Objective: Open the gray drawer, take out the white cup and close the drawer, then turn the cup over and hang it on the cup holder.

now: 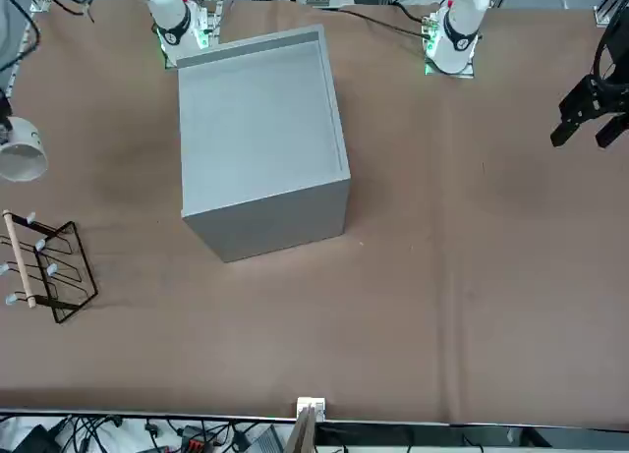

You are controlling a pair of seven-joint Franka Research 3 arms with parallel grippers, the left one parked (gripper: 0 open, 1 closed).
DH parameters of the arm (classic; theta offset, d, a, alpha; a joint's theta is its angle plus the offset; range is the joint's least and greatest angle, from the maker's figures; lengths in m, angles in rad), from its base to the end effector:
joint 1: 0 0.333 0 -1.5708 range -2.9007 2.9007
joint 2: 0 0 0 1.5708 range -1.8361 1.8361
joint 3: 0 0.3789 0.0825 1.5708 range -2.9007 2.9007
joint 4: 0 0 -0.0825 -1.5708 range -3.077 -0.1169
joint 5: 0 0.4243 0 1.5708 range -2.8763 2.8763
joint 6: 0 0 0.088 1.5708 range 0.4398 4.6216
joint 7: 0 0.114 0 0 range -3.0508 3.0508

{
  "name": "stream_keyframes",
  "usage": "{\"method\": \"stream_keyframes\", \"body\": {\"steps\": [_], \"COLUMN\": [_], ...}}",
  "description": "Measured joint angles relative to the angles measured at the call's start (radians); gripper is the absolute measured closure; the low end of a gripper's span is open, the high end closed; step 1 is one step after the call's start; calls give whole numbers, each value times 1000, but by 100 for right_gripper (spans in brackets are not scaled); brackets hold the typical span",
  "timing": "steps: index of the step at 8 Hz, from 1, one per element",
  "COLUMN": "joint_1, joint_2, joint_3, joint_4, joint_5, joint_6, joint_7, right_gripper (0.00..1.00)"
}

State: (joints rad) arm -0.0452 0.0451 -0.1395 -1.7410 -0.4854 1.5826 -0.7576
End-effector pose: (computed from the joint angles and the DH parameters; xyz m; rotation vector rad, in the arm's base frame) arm 0.5779 -0.1599 0.5816 2.6072 0.8477 -0.5609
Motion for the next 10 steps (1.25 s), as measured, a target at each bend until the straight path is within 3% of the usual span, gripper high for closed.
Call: {"method": "stream_keyframes", "body": {"steps": [2, 4, 8, 10], "joint_1": [4, 10, 11, 11], "joint_2": [13, 17, 73, 116], "joint_3": [78, 135, 191, 212], "joint_4": [-80, -178, -324, -341], "joint_5": [-194, -350, -671, -766], "joint_6": [0, 0, 2, 1], "joint_7": [38, 78, 118, 120], "right_gripper": [81, 81, 81, 81]}}
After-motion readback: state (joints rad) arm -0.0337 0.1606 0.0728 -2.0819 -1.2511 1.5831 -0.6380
